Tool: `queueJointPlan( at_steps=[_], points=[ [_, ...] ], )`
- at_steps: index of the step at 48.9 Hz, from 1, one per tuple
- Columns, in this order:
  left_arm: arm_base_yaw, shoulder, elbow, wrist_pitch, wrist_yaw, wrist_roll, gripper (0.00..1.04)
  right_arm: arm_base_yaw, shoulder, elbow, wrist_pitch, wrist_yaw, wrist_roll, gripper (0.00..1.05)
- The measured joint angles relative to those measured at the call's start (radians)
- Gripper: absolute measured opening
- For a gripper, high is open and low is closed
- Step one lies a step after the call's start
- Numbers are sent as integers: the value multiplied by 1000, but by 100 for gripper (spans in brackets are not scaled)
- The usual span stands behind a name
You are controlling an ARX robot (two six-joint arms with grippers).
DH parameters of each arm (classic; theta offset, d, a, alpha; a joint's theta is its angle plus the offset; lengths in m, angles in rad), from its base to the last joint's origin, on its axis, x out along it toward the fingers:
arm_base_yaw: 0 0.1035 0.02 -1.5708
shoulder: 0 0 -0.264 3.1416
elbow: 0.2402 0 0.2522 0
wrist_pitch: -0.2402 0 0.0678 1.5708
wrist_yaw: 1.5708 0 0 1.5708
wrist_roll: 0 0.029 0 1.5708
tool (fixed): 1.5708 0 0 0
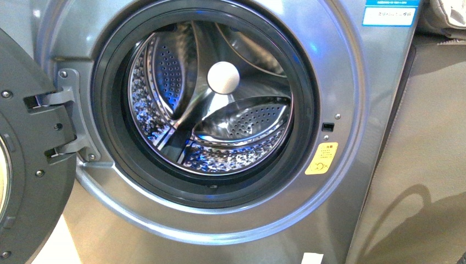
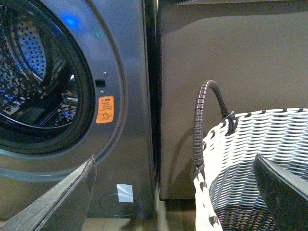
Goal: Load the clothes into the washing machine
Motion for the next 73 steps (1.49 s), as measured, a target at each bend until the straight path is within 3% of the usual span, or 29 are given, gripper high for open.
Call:
queueJointPlan(
  at_steps=[46, 50, 53, 60, 68, 73],
  points=[
    [0, 0, 0, 0, 0, 0, 98, -3, -2, -2, 11, -16, 2, 97],
    [0, 0, 0, 0, 0, 0, 98, -52, 24, -9, 227, -153, 13, 97],
    [0, 0, 0, 0, 0, 0, 98, -93, 95, -2, 391, -197, 14, 97],
    [0, -1, 0, 0, 0, 0, 98, -189, 252, 10, 514, -271, 24, 97],
    [0, -1, 0, 0, 0, 0, 98, -423, 488, 117, 694, -429, 76, 97],
    [0, -1, 0, 0, 0, 0, 98, -539, 639, 182, 772, -472, 105, 97]
  ],
)
